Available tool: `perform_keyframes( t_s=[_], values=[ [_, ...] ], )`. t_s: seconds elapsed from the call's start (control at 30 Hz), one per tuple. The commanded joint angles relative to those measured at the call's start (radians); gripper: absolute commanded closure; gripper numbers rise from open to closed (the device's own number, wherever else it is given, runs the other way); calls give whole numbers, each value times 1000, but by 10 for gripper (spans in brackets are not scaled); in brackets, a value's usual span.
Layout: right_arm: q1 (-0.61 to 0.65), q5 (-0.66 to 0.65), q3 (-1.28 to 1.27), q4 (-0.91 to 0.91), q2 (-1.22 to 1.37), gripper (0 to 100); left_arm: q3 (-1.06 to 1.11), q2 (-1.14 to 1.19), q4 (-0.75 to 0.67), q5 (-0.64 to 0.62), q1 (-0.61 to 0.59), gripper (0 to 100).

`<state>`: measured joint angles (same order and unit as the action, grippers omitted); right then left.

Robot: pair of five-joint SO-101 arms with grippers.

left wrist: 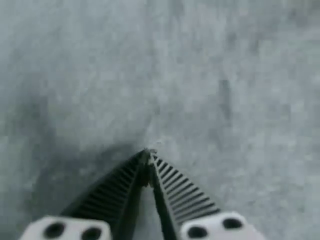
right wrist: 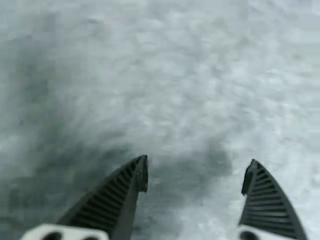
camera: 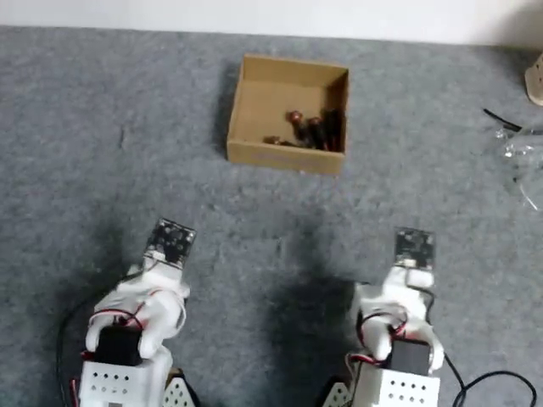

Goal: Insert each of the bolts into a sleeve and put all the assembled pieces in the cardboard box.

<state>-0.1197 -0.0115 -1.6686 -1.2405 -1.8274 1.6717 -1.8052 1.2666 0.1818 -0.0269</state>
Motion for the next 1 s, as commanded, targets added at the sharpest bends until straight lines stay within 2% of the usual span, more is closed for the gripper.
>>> perform_keyframes(
  t_s=[0.0,0.13,0.23,0.97],
  values=[
    [-53,15,-147,-7,-8,720,25,-15,52,2,-151,993],
    [-53,15,-147,-7,-8,720,25,-13,52,2,-249,993],
    [-53,15,-147,-7,-8,720,25,-13,54,0,-278,993],
    [-53,15,-147,-7,-8,720,25,-13,54,0,-277,993]
  ],
)
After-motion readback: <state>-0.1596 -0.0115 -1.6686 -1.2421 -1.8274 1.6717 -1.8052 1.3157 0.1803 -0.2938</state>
